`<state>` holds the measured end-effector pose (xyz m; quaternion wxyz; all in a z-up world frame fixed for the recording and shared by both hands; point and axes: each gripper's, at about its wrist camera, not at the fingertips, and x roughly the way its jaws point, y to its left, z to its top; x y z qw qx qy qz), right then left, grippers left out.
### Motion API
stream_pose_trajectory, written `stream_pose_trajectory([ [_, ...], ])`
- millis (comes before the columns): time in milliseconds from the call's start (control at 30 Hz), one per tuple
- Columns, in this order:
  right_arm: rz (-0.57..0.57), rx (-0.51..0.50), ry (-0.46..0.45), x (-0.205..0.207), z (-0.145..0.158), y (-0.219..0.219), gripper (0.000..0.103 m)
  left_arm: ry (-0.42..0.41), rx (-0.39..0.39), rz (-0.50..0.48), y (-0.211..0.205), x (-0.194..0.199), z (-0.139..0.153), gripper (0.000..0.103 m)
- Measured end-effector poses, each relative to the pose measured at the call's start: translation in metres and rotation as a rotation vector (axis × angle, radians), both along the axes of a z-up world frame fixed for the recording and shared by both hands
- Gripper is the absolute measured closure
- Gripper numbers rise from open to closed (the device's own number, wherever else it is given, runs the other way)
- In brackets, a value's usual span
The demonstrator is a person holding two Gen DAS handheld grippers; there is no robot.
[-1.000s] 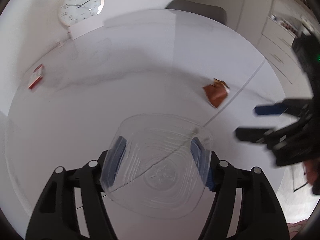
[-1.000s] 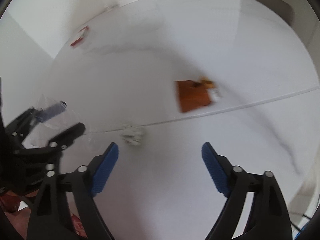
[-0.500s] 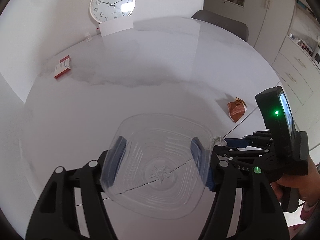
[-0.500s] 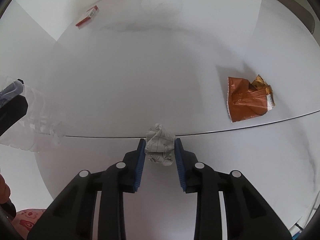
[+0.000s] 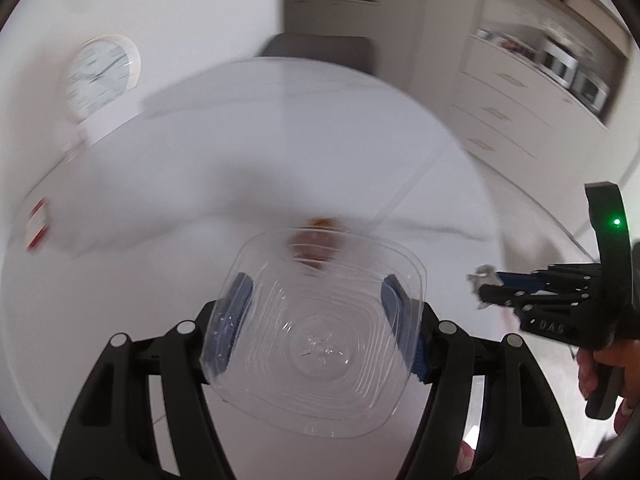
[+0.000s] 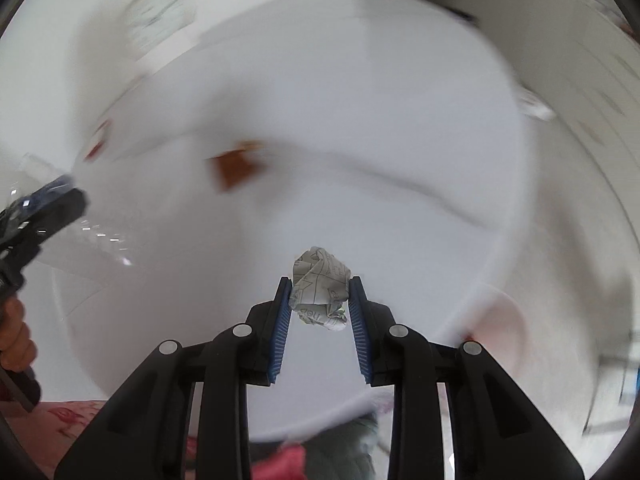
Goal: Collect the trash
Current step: 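Carry both items to the bin, open the right then the left gripper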
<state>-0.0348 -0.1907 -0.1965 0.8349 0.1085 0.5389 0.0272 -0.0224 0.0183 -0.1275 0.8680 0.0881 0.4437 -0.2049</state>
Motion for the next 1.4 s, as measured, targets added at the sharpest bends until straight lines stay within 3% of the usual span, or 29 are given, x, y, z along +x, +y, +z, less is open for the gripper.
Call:
stream_pose_trajectory([
  [133, -0.2, -0.011, 0.055, -0.048, -0.03, -0.082, 0.074, 0.017, -0.004, -0.119, -0.056, -0.012, 0.001, 0.038],
  [200, -0.281, -0.012, 0.108, -0.065, -0.06, -0.118, 0.074, 0.029, 0.004, -0.169, -0.08, -0.017, 0.0, 0.038],
  [500, -0.397, 0.094, 0.295, -0.086, -0.194, -0.183, 0.069, 0.052, 0.075, -0.331, -0.18, -0.039, -0.007, 0.038],
  [567, -0.394, 0.128, 0.321, -0.084, -0.211, -0.178, 0.053, 0.06, 0.084, -0.346, -0.192, -0.043, -0.009, 0.038],
  [600, -0.398, 0.129, 0.323, -0.087, -0.214, -0.174, 0.04, 0.063, 0.093, -0.358, -0.201, -0.046, -0.011, 0.038],
  [633, -0.407, 0.119, 0.322, -0.092, -0.215, -0.175, 0.03, 0.065, 0.099, -0.37, -0.208, -0.052, -0.013, 0.038],
  [733, -0.443, 0.109, 0.29, -0.105, -0.203, -0.183, 0.016, 0.076, 0.113, -0.402, -0.226, -0.062, -0.02, 0.038],
  [933, -0.577, 0.123, 0.192, -0.156, -0.151, -0.226, 0.01, 0.168, 0.126, -0.512, -0.284, -0.086, -0.059, 0.038],
  [1100, -0.649, 0.099, 0.153, -0.191, -0.127, -0.253, 0.01, 0.291, 0.168, -0.561, -0.332, -0.097, -0.131, 0.038],
  [1167, -0.666, 0.1, 0.156, -0.2, -0.126, -0.26, 0.01, 0.339, 0.211, -0.552, -0.347, -0.096, -0.174, 0.038],
  [1333, -0.719, 0.125, 0.184, -0.22, -0.146, -0.27, 0.01, 0.395, 0.318, -0.516, -0.366, -0.091, -0.262, 0.038],
  [1400, -0.735, 0.136, 0.203, -0.224, -0.159, -0.272, 0.01, 0.417, 0.341, -0.513, -0.366, -0.089, -0.282, 0.037],
])
